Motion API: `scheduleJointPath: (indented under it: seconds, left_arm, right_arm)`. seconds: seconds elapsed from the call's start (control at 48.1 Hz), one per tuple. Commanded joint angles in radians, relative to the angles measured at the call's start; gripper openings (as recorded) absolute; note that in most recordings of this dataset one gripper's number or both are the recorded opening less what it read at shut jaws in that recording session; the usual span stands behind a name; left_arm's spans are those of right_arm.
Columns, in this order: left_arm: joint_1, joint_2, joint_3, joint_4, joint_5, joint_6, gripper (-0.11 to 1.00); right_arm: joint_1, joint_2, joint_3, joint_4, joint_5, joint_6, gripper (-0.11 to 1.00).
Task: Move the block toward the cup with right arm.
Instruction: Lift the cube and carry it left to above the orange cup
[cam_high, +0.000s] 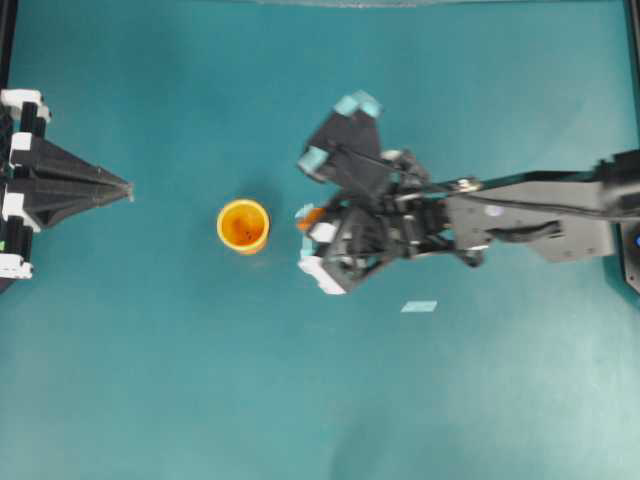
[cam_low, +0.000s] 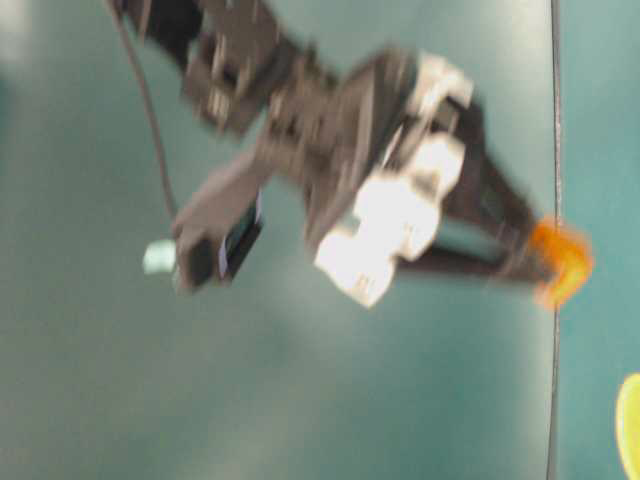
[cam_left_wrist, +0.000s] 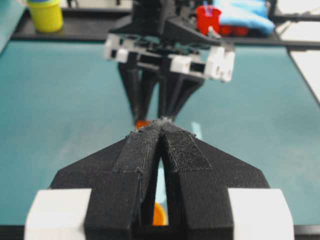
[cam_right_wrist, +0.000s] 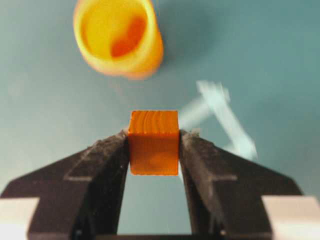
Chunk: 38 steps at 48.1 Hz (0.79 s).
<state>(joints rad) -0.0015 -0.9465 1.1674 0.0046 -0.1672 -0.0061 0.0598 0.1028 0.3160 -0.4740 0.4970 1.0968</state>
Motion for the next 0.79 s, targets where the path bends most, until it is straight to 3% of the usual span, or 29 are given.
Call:
scheduleJointPath:
  seconds: [0.0, 0.312, 0.77]
  left_arm:
    - [0.0, 0.008, -0.023, 0.003, -0.005, 0.0, 0.0]
    - [0.0, 0.006, -0.023, 0.002, -0.005, 0.0, 0.0]
    - [0.0, 0.008, -0.025, 0.003, -0.005, 0.0, 0.0]
  right_arm:
    - [-0.018, 0.009, -0.087, -0.038, -0.005, -0.003, 0.4]
    - [-0.04, 0.091, -0.227, -0.144, -0.005, -0.003, 0.4]
    - [-0.04, 0.123, -0.268, -0.156, -0.02, -0.003, 0.4]
